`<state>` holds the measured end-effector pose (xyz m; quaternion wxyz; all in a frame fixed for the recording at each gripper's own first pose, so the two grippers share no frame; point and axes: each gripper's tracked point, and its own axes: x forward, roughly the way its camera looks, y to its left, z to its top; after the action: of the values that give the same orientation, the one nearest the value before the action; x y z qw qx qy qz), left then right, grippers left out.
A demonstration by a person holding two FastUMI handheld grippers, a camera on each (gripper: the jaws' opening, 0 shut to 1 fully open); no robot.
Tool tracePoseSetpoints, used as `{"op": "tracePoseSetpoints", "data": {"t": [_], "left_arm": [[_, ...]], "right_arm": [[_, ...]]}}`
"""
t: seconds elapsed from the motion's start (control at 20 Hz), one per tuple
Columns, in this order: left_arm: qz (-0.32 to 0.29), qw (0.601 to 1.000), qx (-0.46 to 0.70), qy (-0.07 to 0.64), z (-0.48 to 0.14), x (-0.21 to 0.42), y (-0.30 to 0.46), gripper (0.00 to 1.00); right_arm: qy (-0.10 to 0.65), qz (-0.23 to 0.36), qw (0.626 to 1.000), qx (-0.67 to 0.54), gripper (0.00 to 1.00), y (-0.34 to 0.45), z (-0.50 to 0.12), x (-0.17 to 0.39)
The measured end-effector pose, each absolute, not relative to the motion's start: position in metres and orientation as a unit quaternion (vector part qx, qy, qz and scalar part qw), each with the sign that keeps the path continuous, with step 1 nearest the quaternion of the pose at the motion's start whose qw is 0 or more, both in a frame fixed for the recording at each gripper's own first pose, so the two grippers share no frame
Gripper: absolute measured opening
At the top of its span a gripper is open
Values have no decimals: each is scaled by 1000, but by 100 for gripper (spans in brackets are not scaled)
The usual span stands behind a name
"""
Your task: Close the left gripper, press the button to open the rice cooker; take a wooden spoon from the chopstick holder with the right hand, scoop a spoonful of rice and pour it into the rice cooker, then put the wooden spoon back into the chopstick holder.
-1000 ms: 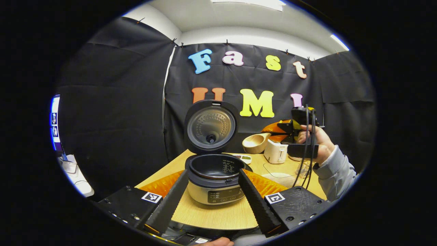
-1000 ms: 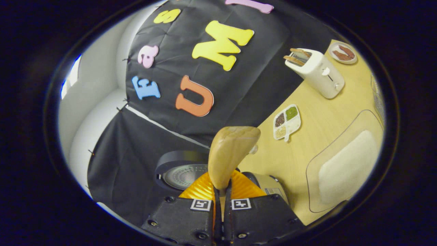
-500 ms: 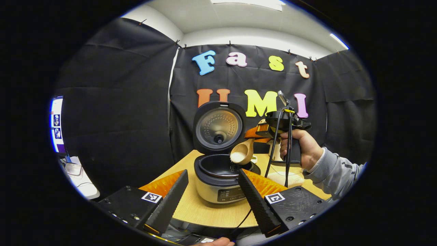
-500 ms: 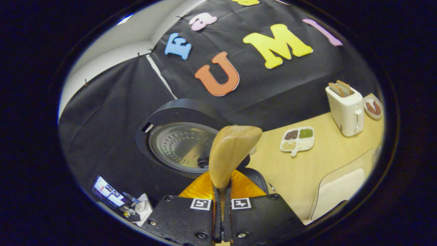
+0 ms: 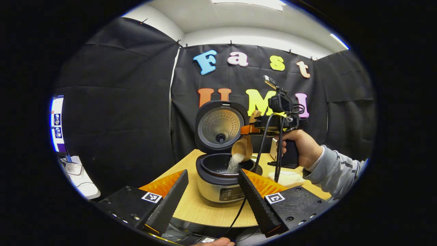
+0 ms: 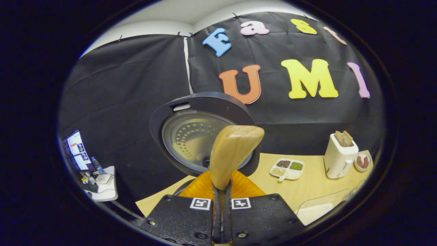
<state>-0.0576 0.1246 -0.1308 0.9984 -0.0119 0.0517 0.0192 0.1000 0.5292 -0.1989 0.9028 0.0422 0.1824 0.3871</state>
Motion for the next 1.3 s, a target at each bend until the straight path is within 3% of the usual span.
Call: {"op": "tracePoseSetpoints", "data": {"t": [0.75, 0.8, 0.85, 1.0, 1.3], "left_arm": [[26, 997, -15, 68, -138, -55, 119, 94], [25, 997, -20, 69, -139, -56, 118, 94], [22, 997, -24, 71, -140, -55, 115, 94], [20, 996, -29, 78, -146, -56, 112, 94], [28, 996, -19, 80, -144, -55, 109, 94]], "right_arm": [[91, 388, 913, -94, 8, 525, -182, 83], [81, 381, 915, -105, 4, 523, -179, 83], [70, 376, 917, -117, 8, 522, -176, 84], [37, 367, 918, -148, 8, 519, -169, 83], [27, 348, 929, -126, 8, 491, -151, 90]]}}
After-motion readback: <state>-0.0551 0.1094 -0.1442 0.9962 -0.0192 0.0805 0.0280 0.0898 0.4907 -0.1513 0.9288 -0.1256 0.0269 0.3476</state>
